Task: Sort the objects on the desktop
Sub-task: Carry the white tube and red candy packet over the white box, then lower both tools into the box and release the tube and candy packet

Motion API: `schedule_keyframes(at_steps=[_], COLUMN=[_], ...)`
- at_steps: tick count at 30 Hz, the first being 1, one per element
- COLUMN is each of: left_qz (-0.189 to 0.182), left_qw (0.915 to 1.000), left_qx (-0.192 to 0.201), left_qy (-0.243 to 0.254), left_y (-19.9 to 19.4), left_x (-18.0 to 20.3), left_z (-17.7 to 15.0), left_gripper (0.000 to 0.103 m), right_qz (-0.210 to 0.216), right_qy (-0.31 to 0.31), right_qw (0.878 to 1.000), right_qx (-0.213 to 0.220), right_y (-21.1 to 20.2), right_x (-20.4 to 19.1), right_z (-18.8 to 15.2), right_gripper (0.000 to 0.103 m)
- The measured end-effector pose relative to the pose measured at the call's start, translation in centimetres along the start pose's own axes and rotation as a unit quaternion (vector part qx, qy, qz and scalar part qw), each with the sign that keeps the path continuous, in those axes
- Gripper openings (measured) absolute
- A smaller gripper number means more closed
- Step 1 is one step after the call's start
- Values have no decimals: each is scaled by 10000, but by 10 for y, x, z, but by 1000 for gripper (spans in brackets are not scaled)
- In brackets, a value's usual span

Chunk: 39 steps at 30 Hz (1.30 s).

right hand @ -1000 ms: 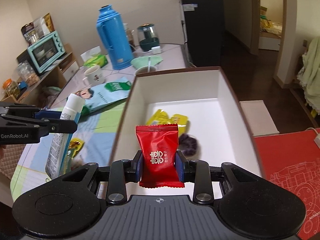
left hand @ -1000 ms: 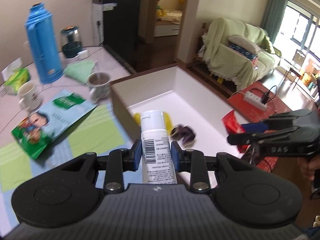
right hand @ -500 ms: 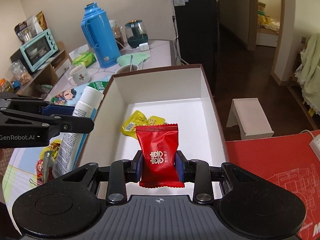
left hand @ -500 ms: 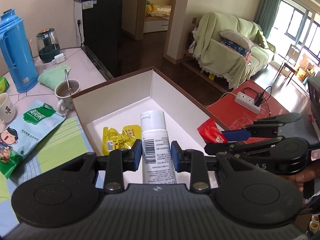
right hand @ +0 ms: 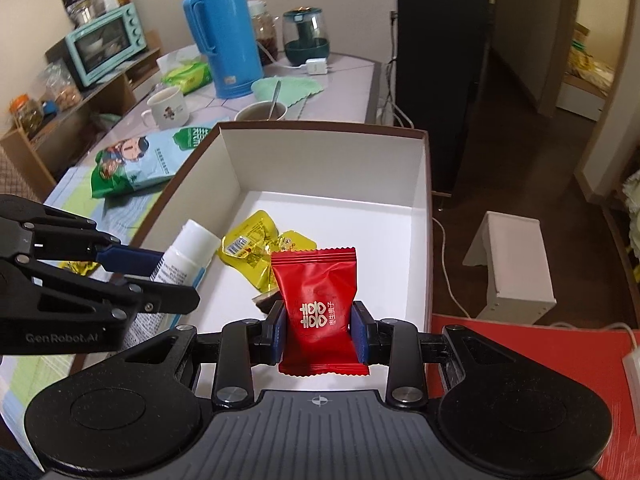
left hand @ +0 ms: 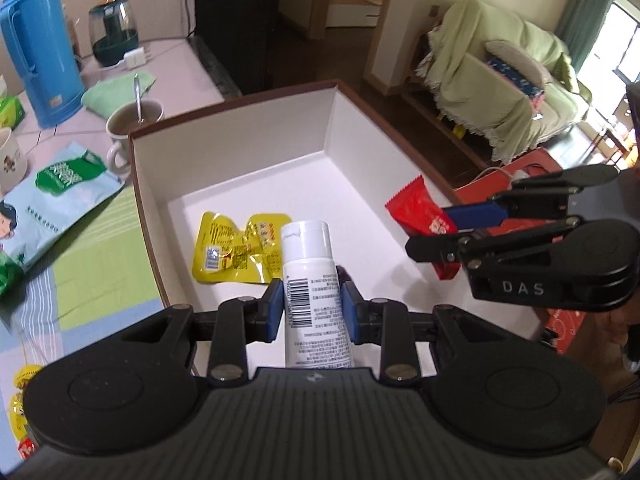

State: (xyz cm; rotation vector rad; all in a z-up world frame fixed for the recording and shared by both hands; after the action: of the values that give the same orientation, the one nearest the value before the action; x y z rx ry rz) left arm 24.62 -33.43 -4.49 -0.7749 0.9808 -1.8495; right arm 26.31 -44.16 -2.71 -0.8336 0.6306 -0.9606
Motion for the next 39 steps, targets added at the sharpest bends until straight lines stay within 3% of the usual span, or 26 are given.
schedule_keyframes(at_steps=[8, 24, 39], left_qz=[141, 294, 237], left_qw=[9994, 9981, 9975], left_qx=[-185, -403, -535], left_qy=[-248, -369, -409], left_y=[24, 55, 76], left_x=[-7, -16, -31], left_z=[6, 28, 40], left_gripper=[26, 26, 26], right_qz=[143, 323, 56], right_qy=[-563, -1112, -1593], right_qw=[9982, 9926, 9864], right_qx=[-141, -354, -406], right_y=[24, 59, 84], right_x=[9, 19, 17], right_z=[10, 26, 38], right_gripper=[33, 33, 33])
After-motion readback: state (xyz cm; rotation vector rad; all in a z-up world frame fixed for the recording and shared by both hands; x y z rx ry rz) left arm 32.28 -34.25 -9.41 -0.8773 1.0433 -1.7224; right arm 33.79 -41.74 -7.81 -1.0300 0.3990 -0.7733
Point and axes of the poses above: each gripper's, at about its wrist camera, not at the fingertips, and y roughly the way its jaws point, x to its right, z to its top, the point moved 4 cm from there along y, roughly the way its jaws point, and after that the axes turned 4 degrees about -x, right-handed, at the moved point
